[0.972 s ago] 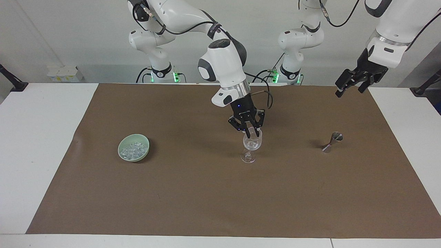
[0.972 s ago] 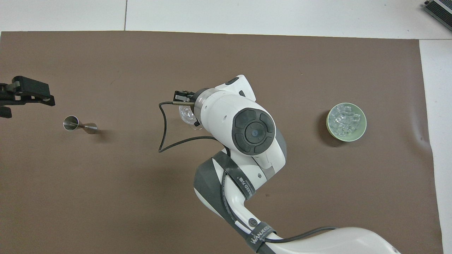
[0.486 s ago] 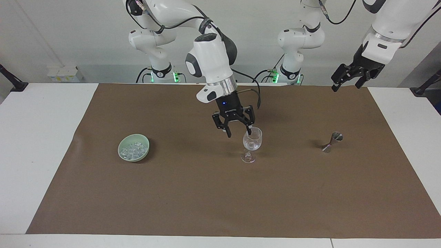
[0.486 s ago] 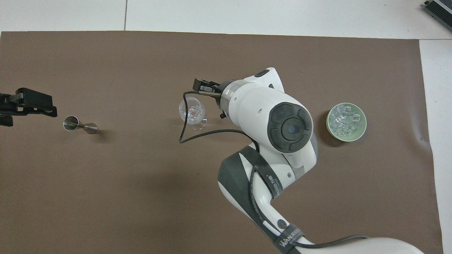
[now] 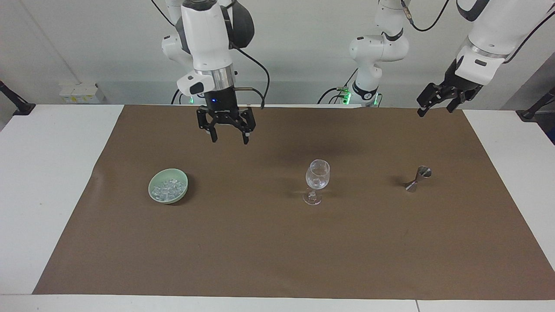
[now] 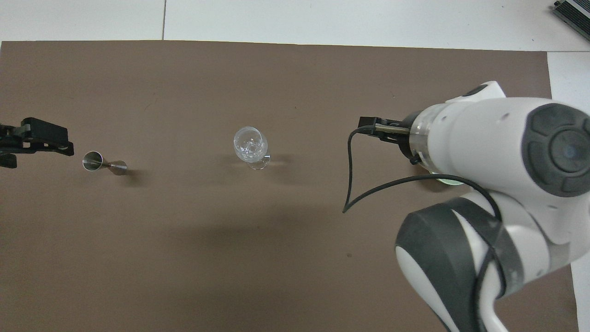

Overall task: Pour wine and add ice with both arms
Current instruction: 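Carry the ice cup back to its spot with the right gripper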

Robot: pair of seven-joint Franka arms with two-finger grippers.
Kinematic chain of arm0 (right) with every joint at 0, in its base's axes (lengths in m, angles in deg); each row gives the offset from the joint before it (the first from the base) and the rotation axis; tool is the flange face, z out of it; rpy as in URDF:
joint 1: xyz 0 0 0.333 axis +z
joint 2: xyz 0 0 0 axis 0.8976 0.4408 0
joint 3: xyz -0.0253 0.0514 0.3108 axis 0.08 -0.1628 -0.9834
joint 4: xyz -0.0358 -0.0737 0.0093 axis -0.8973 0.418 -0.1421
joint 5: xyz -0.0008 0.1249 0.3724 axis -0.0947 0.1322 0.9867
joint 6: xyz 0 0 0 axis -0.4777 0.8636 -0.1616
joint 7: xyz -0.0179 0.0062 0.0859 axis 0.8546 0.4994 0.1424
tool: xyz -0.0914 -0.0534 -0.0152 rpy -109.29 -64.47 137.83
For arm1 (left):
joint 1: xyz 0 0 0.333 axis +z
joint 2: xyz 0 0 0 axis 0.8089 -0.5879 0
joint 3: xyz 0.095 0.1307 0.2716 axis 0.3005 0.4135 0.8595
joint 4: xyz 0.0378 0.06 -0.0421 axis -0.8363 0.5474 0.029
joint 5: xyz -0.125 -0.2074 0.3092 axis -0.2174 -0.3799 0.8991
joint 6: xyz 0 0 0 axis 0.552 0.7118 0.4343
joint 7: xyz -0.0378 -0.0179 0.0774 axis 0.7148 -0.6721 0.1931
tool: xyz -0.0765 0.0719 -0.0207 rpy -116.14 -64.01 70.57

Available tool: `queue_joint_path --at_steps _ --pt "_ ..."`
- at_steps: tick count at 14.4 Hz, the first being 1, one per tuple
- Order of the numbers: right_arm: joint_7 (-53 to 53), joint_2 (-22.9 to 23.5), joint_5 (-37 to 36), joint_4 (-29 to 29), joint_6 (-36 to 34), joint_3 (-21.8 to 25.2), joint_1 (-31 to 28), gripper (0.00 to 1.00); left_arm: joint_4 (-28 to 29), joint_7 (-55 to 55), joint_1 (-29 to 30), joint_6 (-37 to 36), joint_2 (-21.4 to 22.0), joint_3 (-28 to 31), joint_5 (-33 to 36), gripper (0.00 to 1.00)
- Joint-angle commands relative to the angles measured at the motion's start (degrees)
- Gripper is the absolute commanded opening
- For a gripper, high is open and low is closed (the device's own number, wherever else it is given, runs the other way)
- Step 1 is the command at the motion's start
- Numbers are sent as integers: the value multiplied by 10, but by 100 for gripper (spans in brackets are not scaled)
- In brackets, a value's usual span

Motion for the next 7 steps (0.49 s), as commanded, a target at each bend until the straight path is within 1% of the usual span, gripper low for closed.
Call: queue_joint_path --at_steps 1,3,5,7 --pt "45 -7 5 39 -91 -6 -38 100 6 -8 -3 -5 6 2 12 100" --pt "79 -3 7 81 -157 -7 -63 100 6 -9 6 -4 5 -7 12 100" --pt "108 2 35 119 -201 -6 -92 100 6 -18 7 -4 6 -12 12 100" --pt "126 26 33 172 -247 -3 -114 100 6 -49 7 -3 6 -11 12 100"
